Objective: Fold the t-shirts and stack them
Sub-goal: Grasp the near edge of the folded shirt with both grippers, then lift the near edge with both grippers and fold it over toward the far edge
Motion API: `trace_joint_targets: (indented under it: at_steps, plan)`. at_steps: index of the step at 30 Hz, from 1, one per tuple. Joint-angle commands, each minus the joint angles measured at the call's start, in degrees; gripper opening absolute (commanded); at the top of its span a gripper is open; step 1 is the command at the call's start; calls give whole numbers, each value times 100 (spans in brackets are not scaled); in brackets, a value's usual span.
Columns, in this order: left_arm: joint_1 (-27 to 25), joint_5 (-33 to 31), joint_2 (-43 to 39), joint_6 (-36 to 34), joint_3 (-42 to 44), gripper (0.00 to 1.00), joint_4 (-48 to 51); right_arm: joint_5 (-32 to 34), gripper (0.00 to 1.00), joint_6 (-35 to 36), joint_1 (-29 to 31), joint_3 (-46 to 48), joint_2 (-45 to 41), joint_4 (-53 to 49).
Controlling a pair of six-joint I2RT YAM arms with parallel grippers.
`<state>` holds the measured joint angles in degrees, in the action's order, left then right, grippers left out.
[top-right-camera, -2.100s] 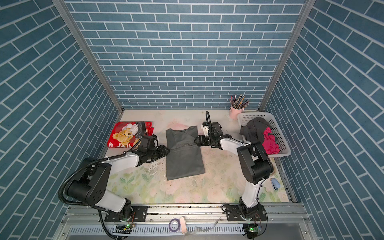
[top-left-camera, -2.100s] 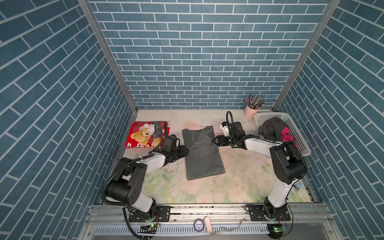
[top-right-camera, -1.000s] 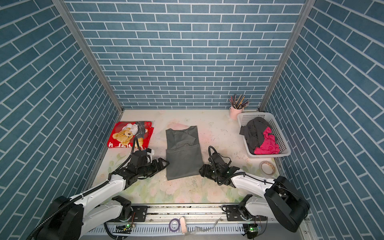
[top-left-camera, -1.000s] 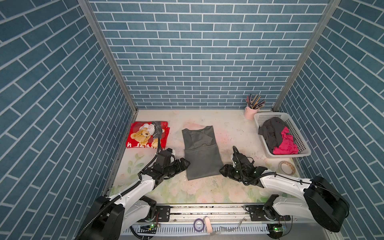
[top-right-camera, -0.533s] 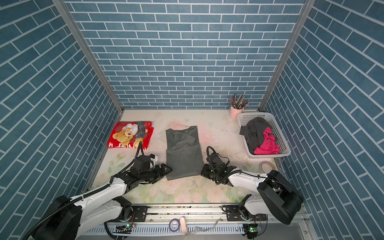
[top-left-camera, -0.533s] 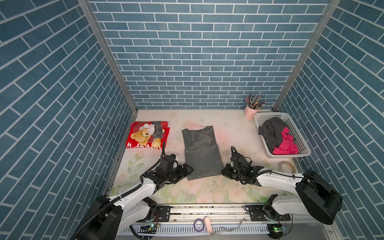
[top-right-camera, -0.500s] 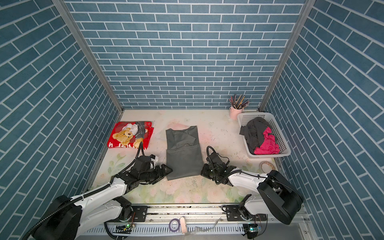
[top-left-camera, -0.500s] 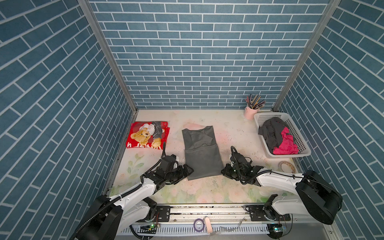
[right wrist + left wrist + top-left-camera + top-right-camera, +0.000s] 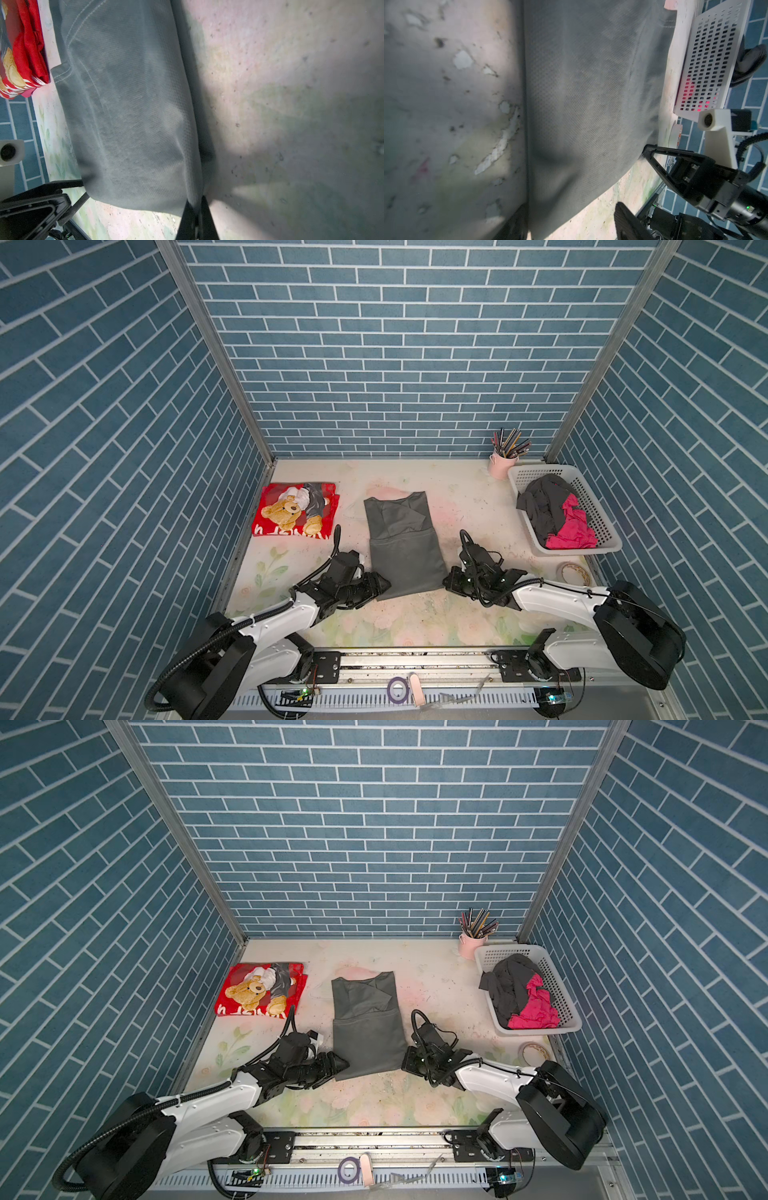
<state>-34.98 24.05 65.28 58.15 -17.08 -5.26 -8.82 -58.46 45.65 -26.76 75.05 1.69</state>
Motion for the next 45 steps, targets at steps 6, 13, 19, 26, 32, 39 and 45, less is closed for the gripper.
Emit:
trace_joint_targets:
  at_steps: [6,13,19,26,32,39,45]
  plan:
    - [-480,-678,-233,-278,65,66,1550,262,0,194,23,-252,-105,-241]
    - [-896,-1236,416,-489,-230,39,1522,197,0,213,14,-286,-17,-161]
    - [-1100,-1397,893,-783,-497,6,1686,305,0,236,23,-260,-219,-315]
    - [-1105,-1211,276,-814,-972,0,2285,510,0,437,67,-463,-576,-829]
    - [-70,-60,13,-990,-1506,0,2161,653,0,982,38,-1374,-539,-1402]
    - [1027,716,736,-1562,-2549,0,2176,519,0,1662,-348,-2551,107,-1607]
    - [1693,1098,1446,-1753,-3382,0,1974,59,0,2161,-913,-3522,834,-1559]
